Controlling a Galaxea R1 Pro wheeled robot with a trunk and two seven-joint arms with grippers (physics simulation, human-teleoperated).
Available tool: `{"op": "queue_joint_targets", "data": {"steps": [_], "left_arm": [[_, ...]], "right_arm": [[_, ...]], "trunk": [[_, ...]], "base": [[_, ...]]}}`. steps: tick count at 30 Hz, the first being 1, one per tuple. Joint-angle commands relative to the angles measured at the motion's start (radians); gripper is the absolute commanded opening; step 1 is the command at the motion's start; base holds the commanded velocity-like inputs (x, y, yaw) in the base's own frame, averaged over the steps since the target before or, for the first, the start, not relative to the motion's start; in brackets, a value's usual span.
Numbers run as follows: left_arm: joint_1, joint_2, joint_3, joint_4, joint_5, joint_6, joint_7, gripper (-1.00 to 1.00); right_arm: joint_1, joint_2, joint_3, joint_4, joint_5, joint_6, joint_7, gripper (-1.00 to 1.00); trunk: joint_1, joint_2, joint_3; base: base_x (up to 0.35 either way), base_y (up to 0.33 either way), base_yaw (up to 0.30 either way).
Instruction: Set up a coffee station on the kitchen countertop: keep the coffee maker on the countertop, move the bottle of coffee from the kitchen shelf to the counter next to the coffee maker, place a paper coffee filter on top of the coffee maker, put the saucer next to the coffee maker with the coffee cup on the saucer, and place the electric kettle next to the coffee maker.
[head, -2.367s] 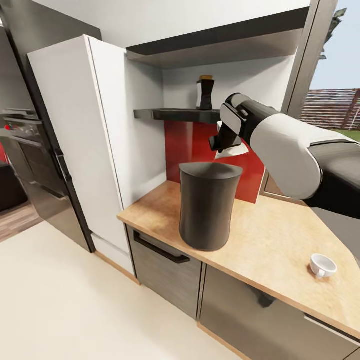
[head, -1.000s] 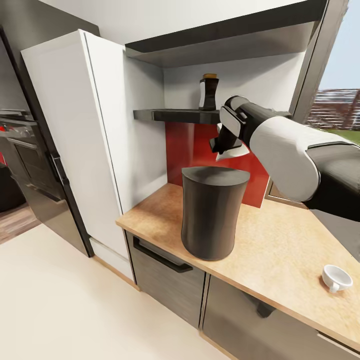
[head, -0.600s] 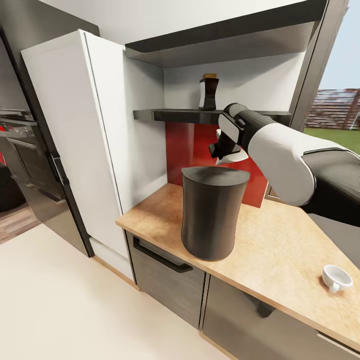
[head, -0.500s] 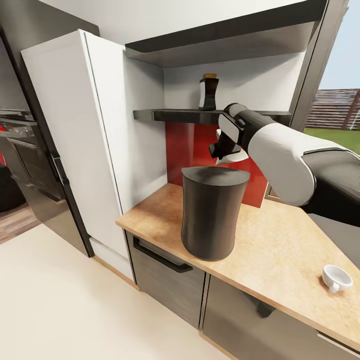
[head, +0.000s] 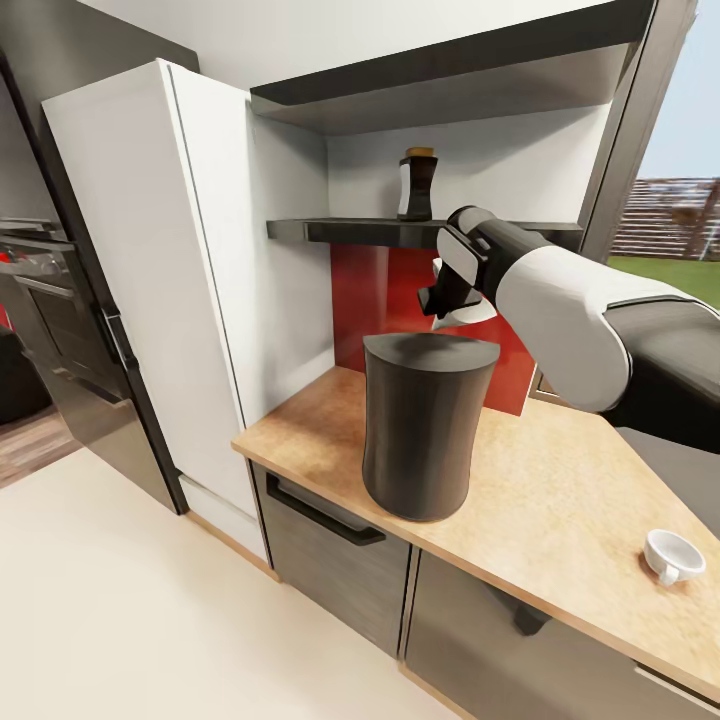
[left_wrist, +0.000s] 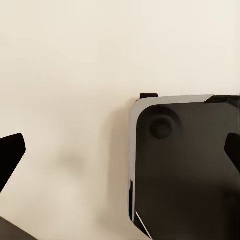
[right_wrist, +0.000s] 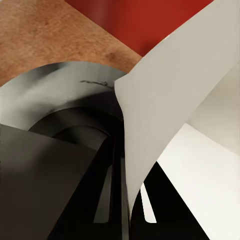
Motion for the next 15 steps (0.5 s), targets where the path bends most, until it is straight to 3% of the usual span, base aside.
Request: {"op": "queue_joint_targets", "data": {"steps": [1, 11, 12, 15], "left_arm": [[-0.001, 0.000, 0.000, 0.001, 0.000, -0.003, 0.002, 1.00], [-0.001, 0.000, 0.000, 0.001, 0.000, -0.003, 0.002, 1.00], [-0.001, 0.000, 0.000, 0.001, 0.000, -0.003, 0.002, 1.00], [-0.001, 0.000, 0.000, 0.001, 0.000, -0.003, 0.002, 1.00]], "right_arm": [[-0.001, 0.000, 0.004, -0.001, 0.001, 0.004, 0.001, -1.00], [-0.001, 0.000, 0.004, -0.001, 0.001, 0.004, 0.002, -1.00], [-0.001, 0.000, 0.004, -0.001, 0.001, 0.004, 0.002, 1.00], [-0.001, 0.000, 0.005, -0.001, 0.001, 0.004, 0.002, 1.00]], "trunk": [[0.001, -0.002, -0.002], [0.001, -0.002, -0.002], [0.001, -0.002, -0.002], [0.001, -0.002, -0.002]], "base": [[0.000, 0.000, 0.000], [0.000, 0.000, 0.000], [0.000, 0.000, 0.000], [0.000, 0.000, 0.000]]}}
